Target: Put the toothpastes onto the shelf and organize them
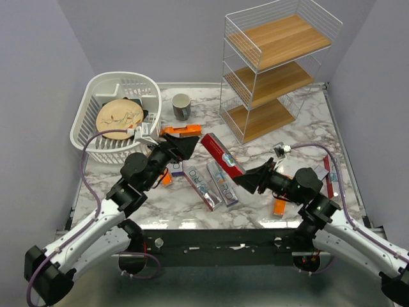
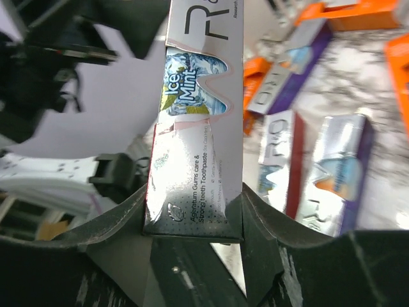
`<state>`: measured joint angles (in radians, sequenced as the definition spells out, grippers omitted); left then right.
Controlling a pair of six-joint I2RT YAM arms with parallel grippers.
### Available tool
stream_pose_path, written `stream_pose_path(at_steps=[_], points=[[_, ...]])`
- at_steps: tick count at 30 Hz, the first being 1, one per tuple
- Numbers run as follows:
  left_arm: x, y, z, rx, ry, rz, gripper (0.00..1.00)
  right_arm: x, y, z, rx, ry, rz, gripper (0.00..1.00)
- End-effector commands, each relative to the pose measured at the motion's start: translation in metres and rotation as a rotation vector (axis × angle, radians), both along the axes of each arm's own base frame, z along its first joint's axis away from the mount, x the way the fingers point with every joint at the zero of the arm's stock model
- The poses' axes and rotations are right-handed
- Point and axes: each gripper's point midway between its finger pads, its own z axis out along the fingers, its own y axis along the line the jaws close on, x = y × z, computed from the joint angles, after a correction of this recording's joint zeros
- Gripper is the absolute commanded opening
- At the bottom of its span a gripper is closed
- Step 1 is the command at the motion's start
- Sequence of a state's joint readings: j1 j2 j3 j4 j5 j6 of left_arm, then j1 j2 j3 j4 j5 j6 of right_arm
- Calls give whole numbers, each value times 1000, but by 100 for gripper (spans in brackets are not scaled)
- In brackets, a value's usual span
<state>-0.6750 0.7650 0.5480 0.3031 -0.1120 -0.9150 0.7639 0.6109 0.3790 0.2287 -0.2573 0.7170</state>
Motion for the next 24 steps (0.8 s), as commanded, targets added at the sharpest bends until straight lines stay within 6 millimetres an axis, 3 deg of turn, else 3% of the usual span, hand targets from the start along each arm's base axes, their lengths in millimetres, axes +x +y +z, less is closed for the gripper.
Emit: stream_pose_path(at_steps=[1,2,6,9,12,17,18,21,24], points=[[13,61,-7,307,-14,269,99,23,-44,-22,-208,16,-244,36],[14,70,-7,352,-11,308,99,25,-53,-33,-261,37,-278,36],[14,93,29,491,-77,386,99,38,-85,-41,-356,69,-451,35],[19,100,52,578,-139,418,99,44,-100,-49,-425,100,-532,35],[30,97,63,661,-192,422,99,51,-113,-56,-472,130,-612,35],[50,90,55,763,-207,397,99,62,-132,-59,-556,139,-728,35],[55,89,45,774,-198,397,99,66,-136,-59,-580,133,-761,35],[62,96,19,769,-175,363,99,81,-140,-54,-635,99,-797,35],[61,111,16,766,-166,398,99,101,-138,-45,-644,53,-799,35]])
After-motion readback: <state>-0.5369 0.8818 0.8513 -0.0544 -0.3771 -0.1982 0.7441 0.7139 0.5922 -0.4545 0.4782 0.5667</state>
